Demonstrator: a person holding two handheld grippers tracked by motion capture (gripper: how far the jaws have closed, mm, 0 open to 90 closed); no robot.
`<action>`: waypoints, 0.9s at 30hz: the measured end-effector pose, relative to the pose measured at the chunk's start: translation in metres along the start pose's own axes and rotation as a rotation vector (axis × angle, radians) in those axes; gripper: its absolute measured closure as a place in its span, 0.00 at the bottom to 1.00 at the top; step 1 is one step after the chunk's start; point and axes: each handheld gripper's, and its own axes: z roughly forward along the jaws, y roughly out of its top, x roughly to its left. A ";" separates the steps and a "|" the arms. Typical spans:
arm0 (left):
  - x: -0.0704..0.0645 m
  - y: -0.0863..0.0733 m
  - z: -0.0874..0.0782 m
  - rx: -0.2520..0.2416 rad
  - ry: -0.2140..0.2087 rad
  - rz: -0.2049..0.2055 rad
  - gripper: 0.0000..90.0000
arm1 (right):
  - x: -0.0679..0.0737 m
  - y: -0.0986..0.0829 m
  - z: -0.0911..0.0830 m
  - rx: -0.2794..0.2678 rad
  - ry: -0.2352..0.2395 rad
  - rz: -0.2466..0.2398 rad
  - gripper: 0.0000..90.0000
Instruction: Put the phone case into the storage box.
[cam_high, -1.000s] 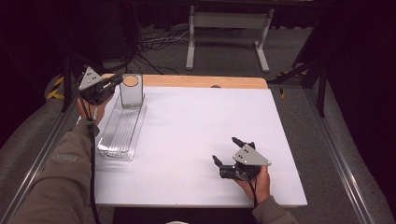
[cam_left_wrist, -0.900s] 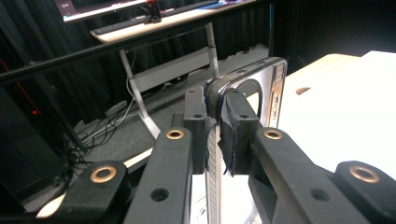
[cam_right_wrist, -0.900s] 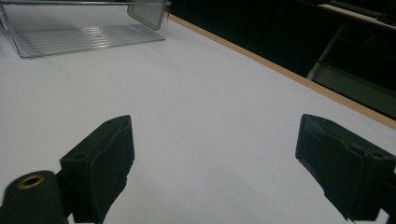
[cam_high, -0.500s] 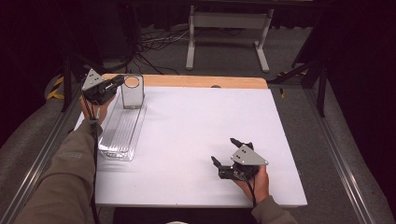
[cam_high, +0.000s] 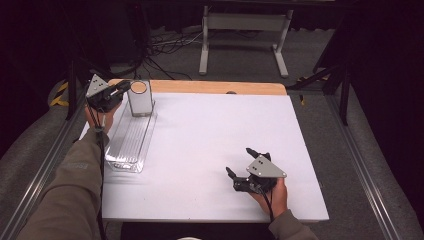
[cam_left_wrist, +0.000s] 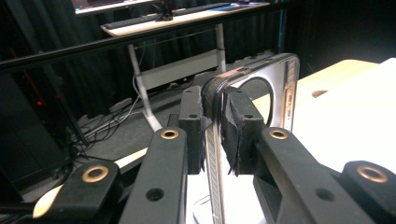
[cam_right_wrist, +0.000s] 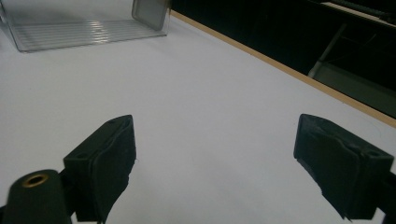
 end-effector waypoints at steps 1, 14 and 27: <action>0.001 -0.001 0.000 0.001 0.003 0.000 0.87 | 0.000 0.000 0.000 0.000 0.001 -0.002 0.15; 0.002 -0.004 0.002 0.038 0.040 -0.006 0.79 | 0.001 0.001 -0.001 -0.001 0.001 -0.012 0.16; 0.001 0.000 -0.003 0.035 0.053 -0.008 0.69 | 0.001 0.002 -0.004 -0.024 -0.019 -0.015 0.17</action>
